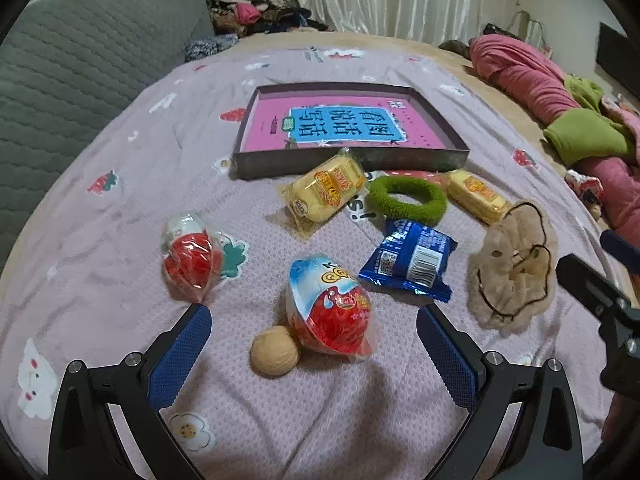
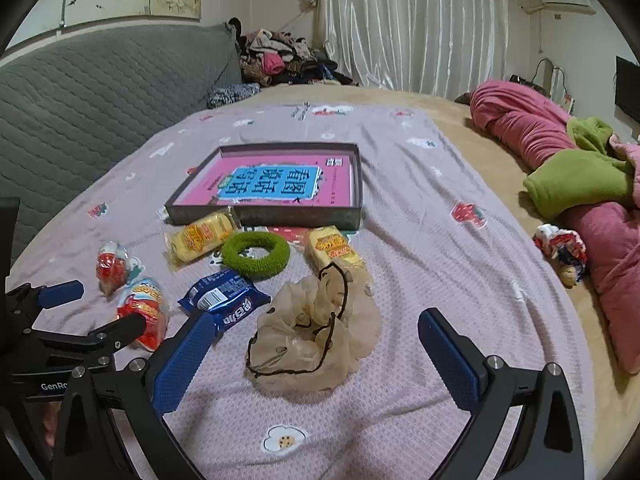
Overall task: Organize objects
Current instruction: 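Move both tools toward the snacks in front of the tray, then grasp the Kinder Joy egg with the left tool while the right tool grasps the beige scrunchie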
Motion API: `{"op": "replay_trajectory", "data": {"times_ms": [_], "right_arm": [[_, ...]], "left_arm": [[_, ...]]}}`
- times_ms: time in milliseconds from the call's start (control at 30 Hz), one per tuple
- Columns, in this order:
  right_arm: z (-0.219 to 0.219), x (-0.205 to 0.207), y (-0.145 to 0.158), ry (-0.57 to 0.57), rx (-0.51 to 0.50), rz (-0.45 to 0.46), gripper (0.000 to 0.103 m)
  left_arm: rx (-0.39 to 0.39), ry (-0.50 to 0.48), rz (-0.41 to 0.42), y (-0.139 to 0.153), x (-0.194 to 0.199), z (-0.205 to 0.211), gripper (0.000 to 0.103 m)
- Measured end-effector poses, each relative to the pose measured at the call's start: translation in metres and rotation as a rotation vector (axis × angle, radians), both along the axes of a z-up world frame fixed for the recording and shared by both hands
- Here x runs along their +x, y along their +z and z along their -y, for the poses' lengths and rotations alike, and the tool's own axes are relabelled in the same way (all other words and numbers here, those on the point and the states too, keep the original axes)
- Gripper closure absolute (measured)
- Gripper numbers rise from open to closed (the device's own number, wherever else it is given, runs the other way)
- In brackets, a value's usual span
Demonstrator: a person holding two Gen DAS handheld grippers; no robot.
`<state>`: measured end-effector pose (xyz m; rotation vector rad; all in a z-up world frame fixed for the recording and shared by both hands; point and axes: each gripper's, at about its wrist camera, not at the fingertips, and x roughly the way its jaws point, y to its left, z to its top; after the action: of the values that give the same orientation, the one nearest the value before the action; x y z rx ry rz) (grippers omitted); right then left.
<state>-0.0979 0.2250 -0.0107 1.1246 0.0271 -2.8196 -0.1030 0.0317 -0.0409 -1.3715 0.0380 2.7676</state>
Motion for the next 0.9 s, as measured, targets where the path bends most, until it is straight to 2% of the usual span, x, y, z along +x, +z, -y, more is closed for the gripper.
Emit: {"op": "replay_trajectory", "data": {"times_ms": [267,567,700,767,900], "right_arm": [[-0.002,-0.023,-0.021,0.003,-0.010,0.062,0.000],[-0.012,-0.045,-0.038,-0.005,-0.079,0.124,0.000],[-0.010,-0.053,-0.047,-0.013,-0.058,0.157,0.000],[-0.007,-0.054,-0.051,-0.005,-0.039,0.163,0.004],[-0.001,-0.053,-0.058,0.021,-0.023,0.181,0.032]], "left_arm": [[0.013,0.005,0.065,-0.019,-0.021,-0.002,0.001],[-0.023,-0.006,0.080,-0.027,-0.033,-0.011,0.001],[-0.010,-0.012,0.082,-0.029,-0.039,-0.013,0.001],[-0.026,-0.013,0.084,-0.030,-0.040,-0.015,0.002],[-0.038,-0.013,0.100,-0.034,-0.042,-0.017,0.009]]}}
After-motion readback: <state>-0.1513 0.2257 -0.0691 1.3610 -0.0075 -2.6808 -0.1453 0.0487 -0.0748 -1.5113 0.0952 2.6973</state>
